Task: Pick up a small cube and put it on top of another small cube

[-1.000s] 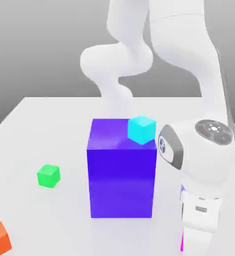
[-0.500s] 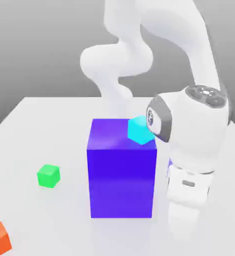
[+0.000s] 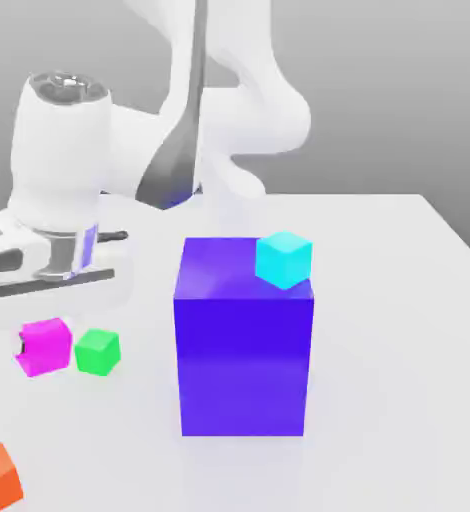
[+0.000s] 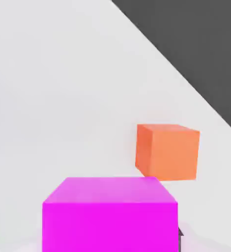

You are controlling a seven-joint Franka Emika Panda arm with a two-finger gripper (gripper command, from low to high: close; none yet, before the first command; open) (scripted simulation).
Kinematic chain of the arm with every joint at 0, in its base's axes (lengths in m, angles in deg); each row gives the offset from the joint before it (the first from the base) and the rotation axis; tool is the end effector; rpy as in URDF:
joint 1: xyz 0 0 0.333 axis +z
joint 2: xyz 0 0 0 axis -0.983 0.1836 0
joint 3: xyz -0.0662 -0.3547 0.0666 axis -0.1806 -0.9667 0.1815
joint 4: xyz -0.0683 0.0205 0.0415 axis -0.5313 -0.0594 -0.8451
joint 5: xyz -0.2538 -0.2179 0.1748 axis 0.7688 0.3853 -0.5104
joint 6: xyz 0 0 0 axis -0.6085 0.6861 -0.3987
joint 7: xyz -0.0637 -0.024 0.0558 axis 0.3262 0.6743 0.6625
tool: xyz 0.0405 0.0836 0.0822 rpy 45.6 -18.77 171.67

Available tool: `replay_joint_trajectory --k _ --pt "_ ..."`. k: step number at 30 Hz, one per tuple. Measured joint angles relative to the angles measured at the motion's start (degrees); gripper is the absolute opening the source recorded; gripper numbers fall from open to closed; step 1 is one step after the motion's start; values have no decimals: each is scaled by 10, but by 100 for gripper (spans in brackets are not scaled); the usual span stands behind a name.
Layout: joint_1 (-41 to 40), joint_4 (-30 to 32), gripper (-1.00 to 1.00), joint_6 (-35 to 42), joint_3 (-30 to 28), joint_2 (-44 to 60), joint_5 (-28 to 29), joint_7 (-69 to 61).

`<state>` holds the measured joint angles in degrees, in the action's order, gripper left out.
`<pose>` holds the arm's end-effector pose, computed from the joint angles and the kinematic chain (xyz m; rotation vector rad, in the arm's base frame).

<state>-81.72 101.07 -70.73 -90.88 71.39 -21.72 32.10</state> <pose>0.3392 -0.2155 0.3251 2.9237 -0.1988 0.0300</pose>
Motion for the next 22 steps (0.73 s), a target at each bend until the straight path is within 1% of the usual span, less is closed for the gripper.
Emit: replay_joint_trajectory --k 4,7,10,17,20,22 --pt "-62 83 -100 3 -48 -74 16 -15" --pt "-80 143 -100 2 -86 -117 -5 -40" --pt "-43 158 -100 -20 -121 -101 -55 -76" --pt "67 161 -100 -100 -196 -16 -188 -166" --pt "109 162 -100 -138 -220 25 -253 -210" --pt "128 163 -100 -164 -224 54 -302 -244"
